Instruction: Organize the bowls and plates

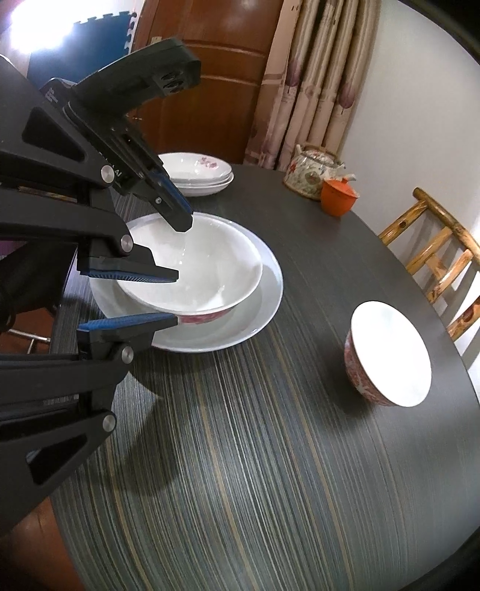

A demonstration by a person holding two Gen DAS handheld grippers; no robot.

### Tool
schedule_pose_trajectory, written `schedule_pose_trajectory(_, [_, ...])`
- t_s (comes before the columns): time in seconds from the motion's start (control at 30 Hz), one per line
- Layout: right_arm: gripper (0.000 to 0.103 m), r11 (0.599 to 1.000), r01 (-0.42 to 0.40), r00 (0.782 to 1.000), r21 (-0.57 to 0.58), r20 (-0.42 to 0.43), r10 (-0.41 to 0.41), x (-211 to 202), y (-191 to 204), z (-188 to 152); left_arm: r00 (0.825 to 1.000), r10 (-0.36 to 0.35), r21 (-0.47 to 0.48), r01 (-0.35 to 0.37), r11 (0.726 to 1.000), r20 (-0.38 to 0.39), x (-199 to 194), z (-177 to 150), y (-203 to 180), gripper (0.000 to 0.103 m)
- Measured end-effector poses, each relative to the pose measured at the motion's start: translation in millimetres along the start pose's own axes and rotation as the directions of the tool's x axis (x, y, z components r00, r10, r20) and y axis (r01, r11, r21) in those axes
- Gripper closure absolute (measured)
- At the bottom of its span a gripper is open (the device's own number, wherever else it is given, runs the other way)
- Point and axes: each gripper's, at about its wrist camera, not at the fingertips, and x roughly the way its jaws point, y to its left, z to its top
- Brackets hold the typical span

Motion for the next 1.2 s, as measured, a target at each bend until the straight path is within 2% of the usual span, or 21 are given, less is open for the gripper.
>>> schedule_pose_trajectory(0.17, [0.076,1.000,-0.006,0.999,-0.015,0.050,0.007,-16.2,-3.9,-1.5,0.999,0.026,0.039,-0.027,0.999,0.028,-9.3,4.2,-9.3,0.080])
schedule_pose_trajectory(0.33, [0.073,1.000,0.007,0.995,-0.012,0.102,-0.006,-32.4,-11.7,1.1,0.998,0.043,0.062,-0.046,0.997,0.040,-12.1,10.6,-16.4,0.075])
schedule_pose_trajectory(0.6, [0.066,1.000,-0.006,0.993,0.030,0.119,0.002,-36.6,-28.9,4.7,0.997,0.066,0.099,-0.069,0.993,0.037,-6.5,17.8,-29.7,0.074])
schedule_pose_trajectory(0.83, [0.063,0.998,-0.012,0.991,0.054,0.133,0.004,-37.8,-42.9,9.3,0.997,0.078,0.112,-0.080,0.990,0.016,5.5,26.7,-42.7,0.069])
schedule_pose_trajectory(0.97, [0.061,0.998,-0.009,0.989,0.066,0.149,-0.001,-40.0,-53.4,12.6,0.999,0.048,0.088,-0.047,0.995,-0.010,14.1,34.2,-46.9,0.068])
schedule_pose_trajectory(1.1, [0.061,0.997,-0.001,0.987,0.071,0.161,-0.011,-40.5,-63.2,21.3,0.999,-0.017,0.017,0.018,1.000,-0.051,25.9,46.7,-45.9,0.067])
schedule_pose_trajectory(1.2, [0.061,0.997,0.004,0.984,0.073,0.175,-0.017,-39.4,-71.2,29.4,0.997,-0.044,-0.030,0.041,0.999,-0.071,34.1,57.3,-44.1,0.067])
